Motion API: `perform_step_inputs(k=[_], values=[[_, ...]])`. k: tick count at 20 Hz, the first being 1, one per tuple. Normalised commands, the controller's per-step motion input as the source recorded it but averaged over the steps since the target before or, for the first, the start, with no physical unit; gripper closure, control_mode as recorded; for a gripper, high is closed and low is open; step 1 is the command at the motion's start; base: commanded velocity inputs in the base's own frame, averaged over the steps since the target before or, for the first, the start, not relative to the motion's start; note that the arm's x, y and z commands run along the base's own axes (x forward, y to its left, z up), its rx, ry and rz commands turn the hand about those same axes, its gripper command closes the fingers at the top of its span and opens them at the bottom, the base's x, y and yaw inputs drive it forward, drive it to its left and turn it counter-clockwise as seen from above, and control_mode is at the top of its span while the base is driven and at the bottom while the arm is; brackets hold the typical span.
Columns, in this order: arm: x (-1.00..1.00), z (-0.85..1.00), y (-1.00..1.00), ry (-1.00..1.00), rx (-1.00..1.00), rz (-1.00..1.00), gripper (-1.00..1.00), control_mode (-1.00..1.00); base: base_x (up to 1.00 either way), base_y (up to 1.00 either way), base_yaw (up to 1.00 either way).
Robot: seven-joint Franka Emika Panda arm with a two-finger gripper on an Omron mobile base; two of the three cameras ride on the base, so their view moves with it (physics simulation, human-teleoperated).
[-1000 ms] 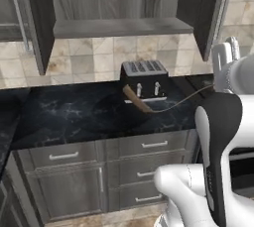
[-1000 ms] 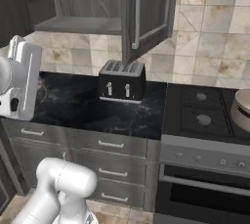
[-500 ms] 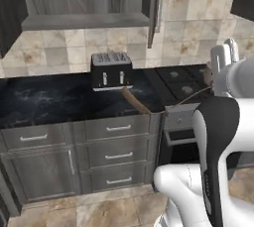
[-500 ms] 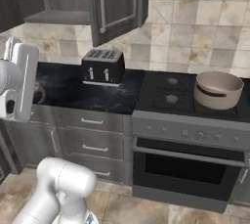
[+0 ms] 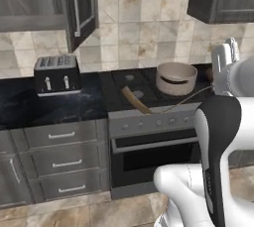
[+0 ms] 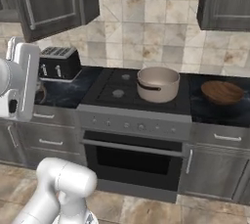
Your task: Open the cabinet and move the ladle to the pot. Then close the cabinet.
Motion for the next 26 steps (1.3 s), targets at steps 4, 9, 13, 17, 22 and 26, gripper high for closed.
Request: perform_step_inputs(k=[4,9,13,17,22,26], values=[[0.0,0.0,0.0,0.0,0.0,0.0,1.0,1.0,0.03,-1.0,-0.03],[0.0,0.0,0.0,0.0,0.0,0.0,1.0,1.0,0.35,-1.0,-0.03],[0.0,0.0,0.0,0.0,0.0,0.0,1.0,1.0,0.92,-0.99,0.0],[0.0,0.0,0.0,0.0,0.0,0.0,1.0,1.0,1.0,-0.69,-0.05],[0.0,0.0,0.0,0.0,0.0,0.0,1.0,1.0,1.0,-0.21,-0.13],[0.0,0.0,0.0,0.0,0.0,0.0,1.0,1.0,0.46,0.71,-0.03]])
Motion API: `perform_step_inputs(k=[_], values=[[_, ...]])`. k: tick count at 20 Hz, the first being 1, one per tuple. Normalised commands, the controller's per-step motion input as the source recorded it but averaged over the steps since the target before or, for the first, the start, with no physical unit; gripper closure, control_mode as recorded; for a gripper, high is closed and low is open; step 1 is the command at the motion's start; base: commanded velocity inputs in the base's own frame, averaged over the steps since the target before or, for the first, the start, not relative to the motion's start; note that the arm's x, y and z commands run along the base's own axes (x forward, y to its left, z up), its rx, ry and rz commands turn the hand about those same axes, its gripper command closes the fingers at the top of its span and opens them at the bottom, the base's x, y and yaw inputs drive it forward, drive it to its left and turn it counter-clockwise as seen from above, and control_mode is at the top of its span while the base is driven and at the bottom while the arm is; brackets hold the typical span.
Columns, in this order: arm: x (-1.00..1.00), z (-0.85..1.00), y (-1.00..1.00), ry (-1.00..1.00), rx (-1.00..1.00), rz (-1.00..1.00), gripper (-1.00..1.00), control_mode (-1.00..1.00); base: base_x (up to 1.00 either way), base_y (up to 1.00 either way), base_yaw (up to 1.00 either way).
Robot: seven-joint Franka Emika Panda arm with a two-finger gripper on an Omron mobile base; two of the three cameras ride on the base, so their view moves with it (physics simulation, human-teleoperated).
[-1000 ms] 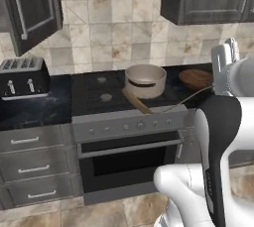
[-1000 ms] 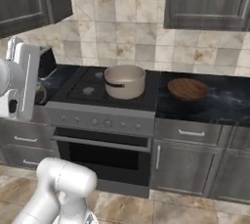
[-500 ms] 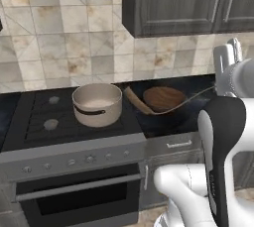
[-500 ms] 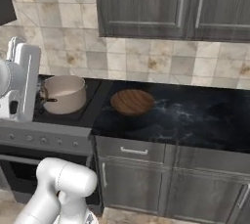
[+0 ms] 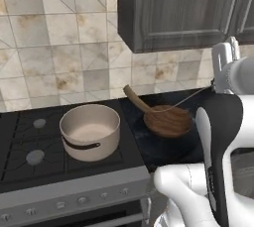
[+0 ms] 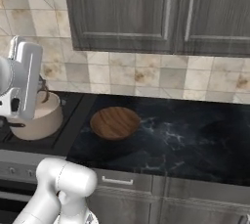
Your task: Open the cabinet and move the ladle to the pot. Then close the cabinet.
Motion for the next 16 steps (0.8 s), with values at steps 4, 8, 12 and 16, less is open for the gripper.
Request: perform_step_inputs(k=[4,8,12,16], values=[[0.0,0.0,0.0,0.0,0.0,0.0,1.0,1.0,-0.01,0.85,0.0],[0.0,0.0,0.0,0.0,0.0,0.0,1.0,1.0,0.0,0.62,-0.1],[0.0,0.0,0.0,0.0,0.0,0.0,1.0,1.0,0.42,0.2,-0.19],[0.0,0.0,0.0,0.0,0.0,0.0,1.0,1.0,0.77,0.0,-0.21]])
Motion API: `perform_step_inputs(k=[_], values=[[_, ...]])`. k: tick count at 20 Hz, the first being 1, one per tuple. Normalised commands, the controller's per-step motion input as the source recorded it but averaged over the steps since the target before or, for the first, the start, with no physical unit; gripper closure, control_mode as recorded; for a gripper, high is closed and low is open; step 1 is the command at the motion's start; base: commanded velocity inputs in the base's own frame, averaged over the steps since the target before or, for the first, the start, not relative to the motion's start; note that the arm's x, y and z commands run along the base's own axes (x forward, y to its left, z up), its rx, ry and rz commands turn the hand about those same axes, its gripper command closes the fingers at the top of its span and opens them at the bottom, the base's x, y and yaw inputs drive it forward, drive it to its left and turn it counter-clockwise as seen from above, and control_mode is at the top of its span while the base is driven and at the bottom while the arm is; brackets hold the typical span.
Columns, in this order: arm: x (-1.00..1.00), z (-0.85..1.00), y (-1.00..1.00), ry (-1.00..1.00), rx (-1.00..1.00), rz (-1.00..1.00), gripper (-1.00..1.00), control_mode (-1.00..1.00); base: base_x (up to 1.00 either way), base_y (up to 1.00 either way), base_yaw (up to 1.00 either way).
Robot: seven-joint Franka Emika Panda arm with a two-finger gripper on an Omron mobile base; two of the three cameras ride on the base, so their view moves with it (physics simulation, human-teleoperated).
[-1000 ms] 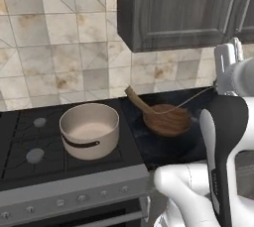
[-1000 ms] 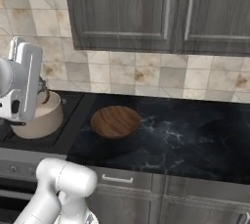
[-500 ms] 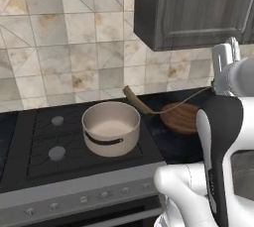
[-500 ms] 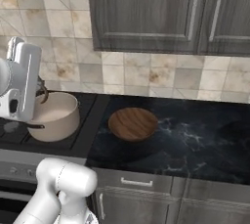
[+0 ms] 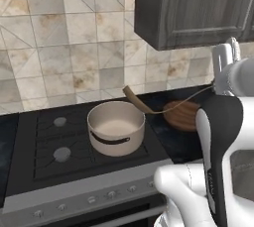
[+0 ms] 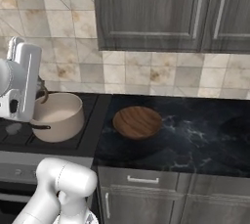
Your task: Open the cabinet and move the ladle to the pot. Then close the cabinet.
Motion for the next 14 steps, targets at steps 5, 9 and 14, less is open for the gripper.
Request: perform_step_inputs(k=[5,9,14], values=[[0.0,0.0,0.0,0.0,0.0,0.0,1.0,1.0,0.81,0.44,-0.36],[0.0,0.0,0.0,0.0,0.0,0.0,1.0,1.0,0.67,0.41,-0.37],[0.51,-0.21,0.25,-0.01,-0.01,-0.29,1.0,-1.0,0.0,0.0,0.0]])
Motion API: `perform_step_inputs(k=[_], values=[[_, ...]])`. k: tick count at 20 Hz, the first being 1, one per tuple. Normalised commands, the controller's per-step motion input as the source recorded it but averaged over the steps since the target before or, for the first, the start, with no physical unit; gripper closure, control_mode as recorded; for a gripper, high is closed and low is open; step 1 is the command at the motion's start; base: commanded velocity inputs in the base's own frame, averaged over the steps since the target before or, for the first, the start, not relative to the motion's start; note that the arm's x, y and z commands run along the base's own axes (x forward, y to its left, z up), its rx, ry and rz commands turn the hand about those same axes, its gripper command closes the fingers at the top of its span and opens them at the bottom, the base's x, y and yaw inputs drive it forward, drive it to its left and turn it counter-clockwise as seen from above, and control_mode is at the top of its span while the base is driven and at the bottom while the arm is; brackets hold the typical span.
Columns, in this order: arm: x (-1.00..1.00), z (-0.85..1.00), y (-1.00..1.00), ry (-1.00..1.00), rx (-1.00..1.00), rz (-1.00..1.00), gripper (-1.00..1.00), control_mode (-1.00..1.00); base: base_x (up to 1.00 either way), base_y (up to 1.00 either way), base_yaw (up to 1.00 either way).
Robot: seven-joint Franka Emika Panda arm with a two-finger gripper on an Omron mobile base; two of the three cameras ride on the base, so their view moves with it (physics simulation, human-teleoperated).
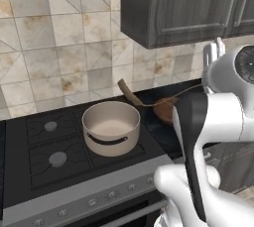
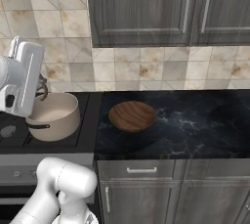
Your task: Open the cabinet and move the ladle to the pot. Then close the cabinet.
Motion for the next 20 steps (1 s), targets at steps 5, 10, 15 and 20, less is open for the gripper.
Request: perform_step_inputs(k=[5,10,15,20], values=[[0.29,-0.17,0.32,0.01,-0.01,-0.13,1.0,-1.0,0.0,0.0,0.0],[0.01,-0.14,0.18,0.01,-0.01,-0.11,1.0,-1.0,0.0,0.0,0.0],[0.06,-0.15,0.03,0.13,-0.02,-0.07,1.0,-1.0,0.0,0.0,0.0],[0.0,-0.05,0.0,0.21,0.0,-0.07,1.0,-1.0,0.0,0.0,0.0]])
